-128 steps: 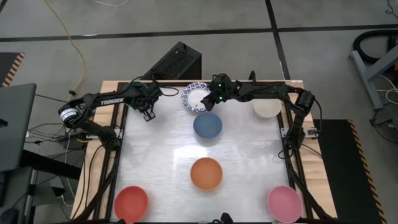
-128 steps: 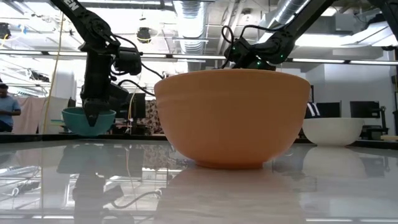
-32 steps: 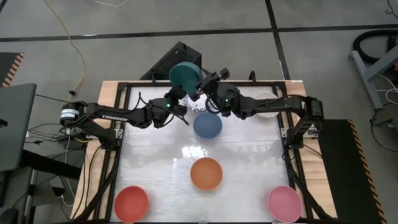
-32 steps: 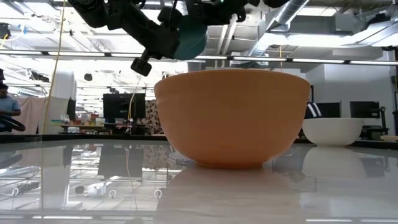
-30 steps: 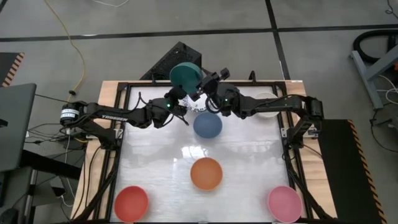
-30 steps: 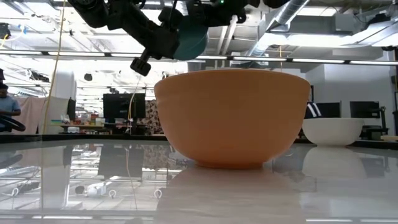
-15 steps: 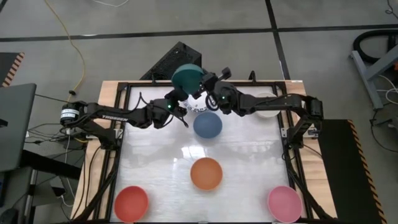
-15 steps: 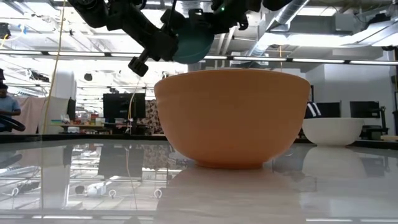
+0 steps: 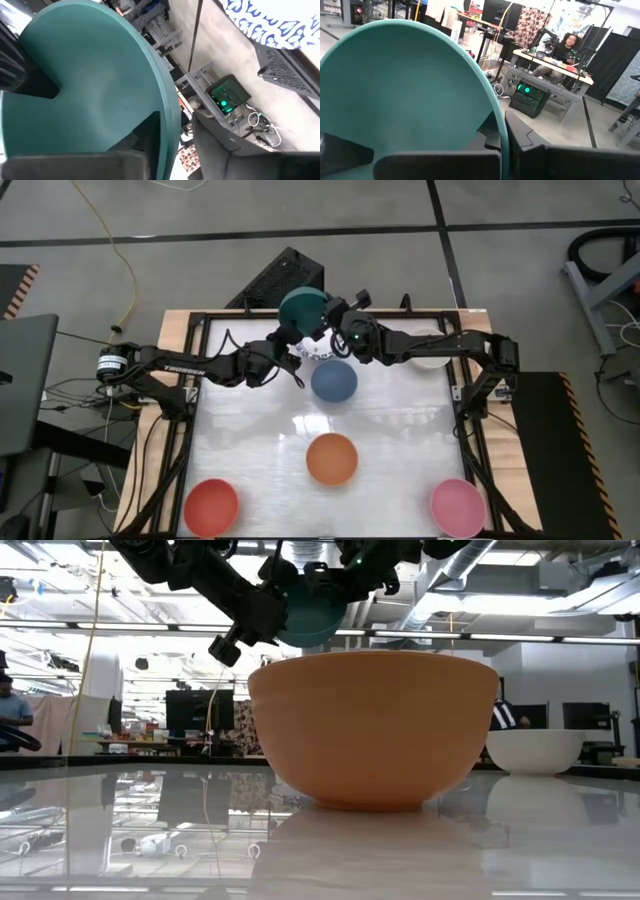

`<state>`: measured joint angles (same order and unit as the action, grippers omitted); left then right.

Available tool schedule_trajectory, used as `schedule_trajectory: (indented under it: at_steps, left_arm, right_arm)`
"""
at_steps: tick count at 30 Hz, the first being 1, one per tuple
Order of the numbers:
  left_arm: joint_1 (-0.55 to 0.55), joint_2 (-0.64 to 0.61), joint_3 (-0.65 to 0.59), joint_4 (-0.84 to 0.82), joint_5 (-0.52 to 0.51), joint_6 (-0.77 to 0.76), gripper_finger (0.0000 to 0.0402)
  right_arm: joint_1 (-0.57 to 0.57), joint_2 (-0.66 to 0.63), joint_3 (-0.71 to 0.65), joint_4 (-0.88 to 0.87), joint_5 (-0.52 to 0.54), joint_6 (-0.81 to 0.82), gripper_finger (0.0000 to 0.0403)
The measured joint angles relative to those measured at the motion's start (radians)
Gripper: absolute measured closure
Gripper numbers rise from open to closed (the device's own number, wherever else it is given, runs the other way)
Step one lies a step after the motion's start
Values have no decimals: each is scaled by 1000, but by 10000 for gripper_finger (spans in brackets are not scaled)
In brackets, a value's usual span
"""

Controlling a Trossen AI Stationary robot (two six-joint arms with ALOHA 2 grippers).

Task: Nest bowls inside each other
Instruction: Stack the green bowl on top of the white patterned bowl

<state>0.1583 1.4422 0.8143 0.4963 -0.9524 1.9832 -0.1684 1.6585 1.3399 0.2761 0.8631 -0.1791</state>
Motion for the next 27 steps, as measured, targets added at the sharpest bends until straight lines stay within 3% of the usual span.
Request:
schedule_trajectory:
  at_steps: [12,22,27]
  left_arm:
    - [-37,0,0,-28,8,-200,157]
    - [-115,-5,0,-15,21,-371,143]
    - [-139,-5,0,-14,21,-538,143]
  right_arm:
    - [-13,-1,0,-73,-12,42,392]
    - [-66,-2,0,-205,-41,148,392]
    - [-109,-2,0,-227,-109,151,392]
